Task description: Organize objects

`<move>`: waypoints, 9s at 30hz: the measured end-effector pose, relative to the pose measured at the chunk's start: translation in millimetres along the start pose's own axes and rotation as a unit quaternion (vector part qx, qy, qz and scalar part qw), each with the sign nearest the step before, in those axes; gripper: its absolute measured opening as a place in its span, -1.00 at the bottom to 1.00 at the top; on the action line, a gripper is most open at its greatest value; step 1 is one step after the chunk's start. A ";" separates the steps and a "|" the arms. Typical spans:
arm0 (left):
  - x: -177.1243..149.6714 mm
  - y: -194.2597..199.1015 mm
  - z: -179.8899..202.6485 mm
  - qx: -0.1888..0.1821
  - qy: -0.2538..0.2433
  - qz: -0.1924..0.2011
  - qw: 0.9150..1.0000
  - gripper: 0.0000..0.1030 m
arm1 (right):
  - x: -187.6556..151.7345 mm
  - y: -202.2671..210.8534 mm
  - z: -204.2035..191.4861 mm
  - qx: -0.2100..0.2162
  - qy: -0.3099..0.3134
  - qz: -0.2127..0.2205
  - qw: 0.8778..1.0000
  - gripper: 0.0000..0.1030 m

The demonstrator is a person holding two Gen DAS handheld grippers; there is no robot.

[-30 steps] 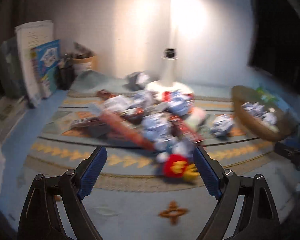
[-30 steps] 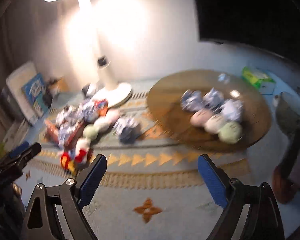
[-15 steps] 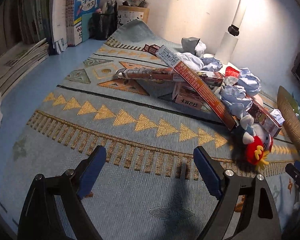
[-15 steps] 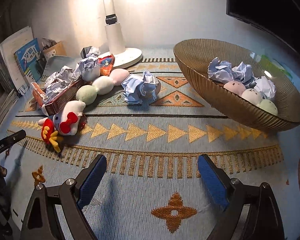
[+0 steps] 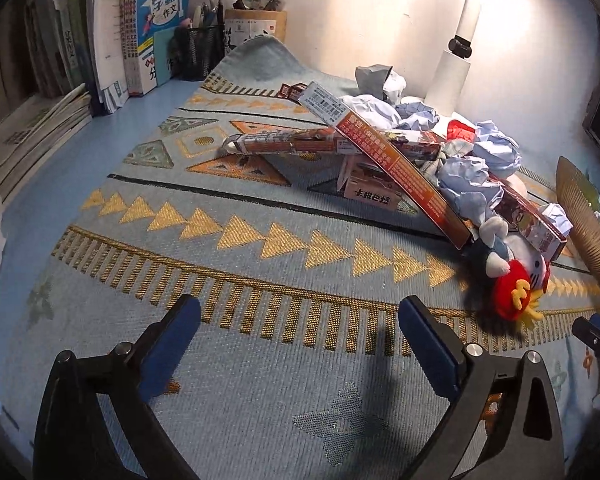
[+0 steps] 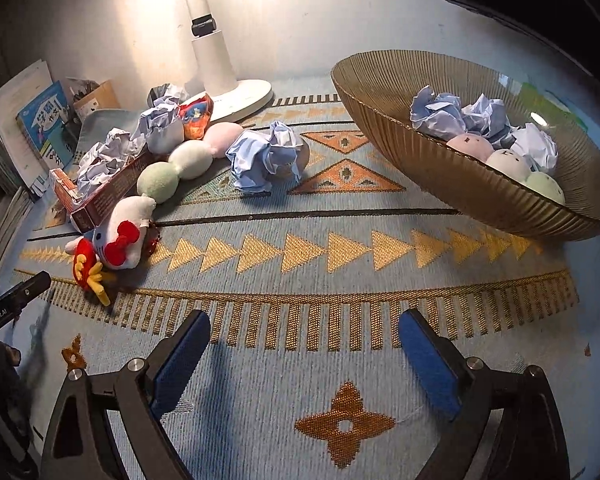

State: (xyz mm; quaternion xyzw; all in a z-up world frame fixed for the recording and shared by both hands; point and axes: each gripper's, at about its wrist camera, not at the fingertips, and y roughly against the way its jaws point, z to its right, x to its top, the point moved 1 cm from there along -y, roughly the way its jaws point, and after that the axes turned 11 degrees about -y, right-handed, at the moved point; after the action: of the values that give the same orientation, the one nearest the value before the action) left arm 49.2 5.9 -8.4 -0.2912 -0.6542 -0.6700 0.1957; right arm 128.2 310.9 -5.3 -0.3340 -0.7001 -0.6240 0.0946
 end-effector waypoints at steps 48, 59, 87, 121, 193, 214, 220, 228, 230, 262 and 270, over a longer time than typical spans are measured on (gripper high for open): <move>-5.5 19.3 -16.4 -0.228 -0.037 -0.103 0.967 -0.46 | -22.5 15.1 -39.8 0.159 0.032 -0.011 0.987 -0.32; -0.4 -3.3 6.7 -0.177 -0.022 -0.033 0.983 -0.25 | -16.2 5.0 -44.9 0.132 0.036 -0.036 0.990 0.23; 0.5 3.2 24.0 -0.105 -0.068 0.013 0.992 -0.49 | -9.3 -3.2 -86.7 0.132 0.125 -0.009 0.983 -0.36; -11.0 58.2 46.6 -0.205 -0.014 0.044 0.978 -0.71 | -16.9 -7.7 -111.3 0.066 0.125 -0.012 0.990 -0.36; 4.1 -1.6 -31.9 -0.035 0.013 0.005 0.999 0.61 | 4.7 -18.6 -33.7 0.017 0.012 0.017 1.000 0.86; 125.3 -63.6 -38.3 -0.149 -0.289 0.020 0.946 0.83 | 38.3 -50.7 -91.9 0.206 0.014 -0.091 0.974 0.86; 119.0 -93.1 -19.2 -0.200 -0.340 -0.044 0.918 0.17 | 43.6 -60.8 -105.9 0.208 0.030 -0.091 0.973 0.86; 80.5 -50.6 -13.8 -0.189 -0.293 -0.059 0.935 -0.62 | 28.1 -55.9 -128.8 0.214 0.053 -0.087 0.972 0.18; 66.4 -36.9 -12.8 -0.182 -0.263 -0.060 0.946 -0.69 | 20.3 -52.5 -134.2 0.191 0.053 -0.078 0.977 0.00; -13.7 17.1 22.7 -0.113 -0.207 -0.021 0.972 -0.38 | -20.1 -26.9 -162.6 0.087 0.152 -0.045 0.983 0.23; -10.2 40.5 44.4 -0.129 -0.205 -0.015 0.970 -0.74 | -23.0 14.6 -136.2 0.131 0.141 0.008 0.981 0.16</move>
State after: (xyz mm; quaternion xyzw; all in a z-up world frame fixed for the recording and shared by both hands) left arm 88.9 45.9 14.8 -0.4354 -0.5929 -0.6774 0.0086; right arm 115.4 175.3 21.6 -0.2330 -0.7525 -0.5669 0.2409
